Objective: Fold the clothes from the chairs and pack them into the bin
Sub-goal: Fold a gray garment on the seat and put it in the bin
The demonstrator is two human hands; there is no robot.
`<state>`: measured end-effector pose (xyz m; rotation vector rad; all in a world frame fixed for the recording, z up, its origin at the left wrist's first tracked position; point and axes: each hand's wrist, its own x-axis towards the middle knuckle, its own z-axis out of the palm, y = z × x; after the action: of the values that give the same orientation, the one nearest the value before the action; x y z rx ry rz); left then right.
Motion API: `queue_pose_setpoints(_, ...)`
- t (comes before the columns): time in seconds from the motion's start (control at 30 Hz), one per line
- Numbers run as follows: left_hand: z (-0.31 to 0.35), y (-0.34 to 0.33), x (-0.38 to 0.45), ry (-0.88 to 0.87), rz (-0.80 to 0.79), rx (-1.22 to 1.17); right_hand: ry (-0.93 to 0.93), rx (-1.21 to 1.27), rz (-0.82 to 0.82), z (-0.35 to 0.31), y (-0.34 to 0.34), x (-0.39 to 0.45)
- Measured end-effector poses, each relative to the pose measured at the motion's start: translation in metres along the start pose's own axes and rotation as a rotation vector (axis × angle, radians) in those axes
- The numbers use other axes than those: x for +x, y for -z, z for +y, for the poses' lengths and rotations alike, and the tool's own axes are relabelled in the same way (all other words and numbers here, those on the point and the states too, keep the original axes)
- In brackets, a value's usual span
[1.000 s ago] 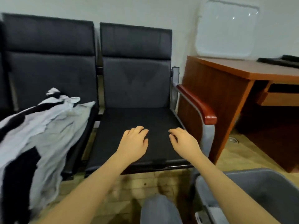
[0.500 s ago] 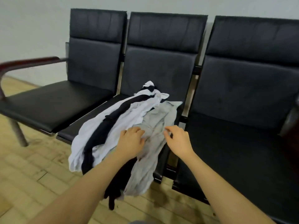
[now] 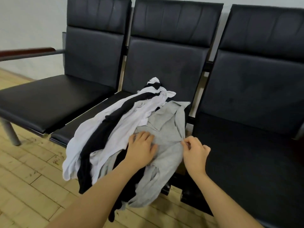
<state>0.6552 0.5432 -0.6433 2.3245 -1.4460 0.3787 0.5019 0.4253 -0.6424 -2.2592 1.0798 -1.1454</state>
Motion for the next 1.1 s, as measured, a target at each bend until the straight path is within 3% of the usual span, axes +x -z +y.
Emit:
queue_pose_setpoints(0.1,0.004,-0.004,-0.002,0.006,0.038,0.013,0.008,0.054,0.017,0.017,0.027,0.0)
queue_pose_setpoints(0.27,0.006,-0.019,-0.005,-0.053,0.103,0.048,-0.019,0.008,-0.222,0.035,0.036,-0.008)
queue_pose_setpoints(0.33,0.002,-0.023,-0.005,-0.061,0.135,0.043,0.006,-0.046,-0.227,0.037,0.036,-0.009)
queue_pose_setpoints(0.57,0.027,0.011,0.003,0.02,0.277,-0.366,0.137,-0.078,-0.006,0.023,0.067,-0.005)
queue_pose_setpoints(0.7,0.061,0.049,0.024,-0.055,0.228,-0.626,0.066,0.008,0.08,0.016,0.11,0.001)
queue_pose_setpoints(0.83,0.099,0.081,0.038,-0.258,0.34,-0.506,0.011,-0.021,0.182,0.011,0.166,0.006)
queue_pose_setpoints(1.1,0.194,0.12,0.058,-0.416,0.486,-0.514,0.055,-0.156,0.43,0.013,0.279,0.01)
